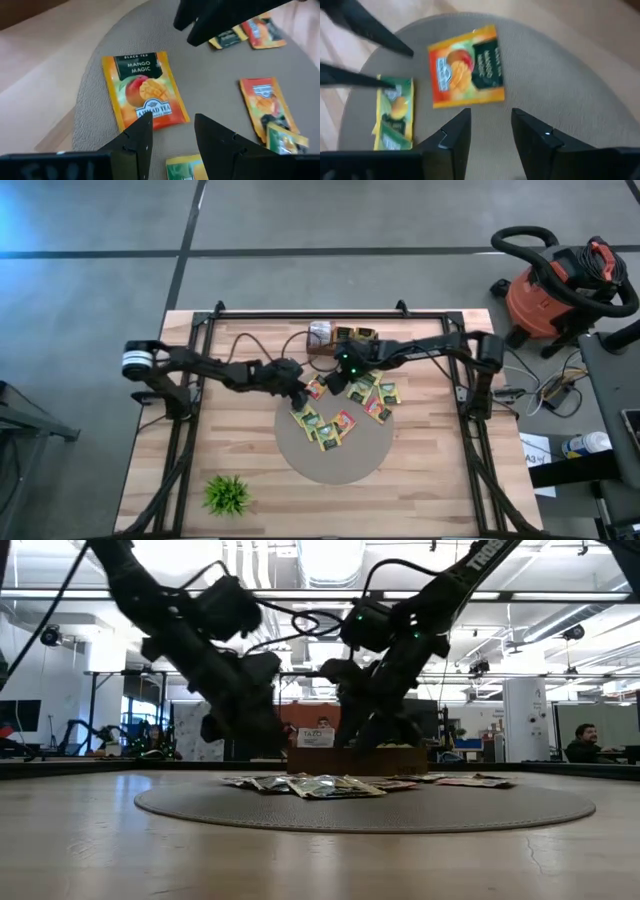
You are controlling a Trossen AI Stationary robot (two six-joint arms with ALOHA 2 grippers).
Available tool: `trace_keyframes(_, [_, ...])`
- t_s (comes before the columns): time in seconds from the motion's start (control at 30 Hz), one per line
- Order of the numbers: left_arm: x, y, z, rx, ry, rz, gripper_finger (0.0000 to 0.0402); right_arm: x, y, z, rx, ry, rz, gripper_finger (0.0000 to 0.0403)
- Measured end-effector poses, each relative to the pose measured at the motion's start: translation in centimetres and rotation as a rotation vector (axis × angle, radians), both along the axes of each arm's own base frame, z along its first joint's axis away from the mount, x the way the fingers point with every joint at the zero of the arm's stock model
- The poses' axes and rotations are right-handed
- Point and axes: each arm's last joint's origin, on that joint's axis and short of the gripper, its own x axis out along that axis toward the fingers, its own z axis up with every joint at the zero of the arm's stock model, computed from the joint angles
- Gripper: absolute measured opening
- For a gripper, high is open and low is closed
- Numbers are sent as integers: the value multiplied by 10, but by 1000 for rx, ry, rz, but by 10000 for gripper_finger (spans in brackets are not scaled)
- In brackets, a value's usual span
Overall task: Pick & Place Tea
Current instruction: Put the orange tea bag into the middle section of the wooden organizer
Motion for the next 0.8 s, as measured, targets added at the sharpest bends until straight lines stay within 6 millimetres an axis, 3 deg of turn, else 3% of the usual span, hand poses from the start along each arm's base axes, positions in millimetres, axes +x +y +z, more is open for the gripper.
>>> trace_keyframes(0.4, [8,2,-17,20,88,-30,140,15,-5,-16,-7,33,-12,188])
trace_keyframes(0.8, [17,4,-30,31,55,-18,140,18,-4,-17,-17,8,-9,192])
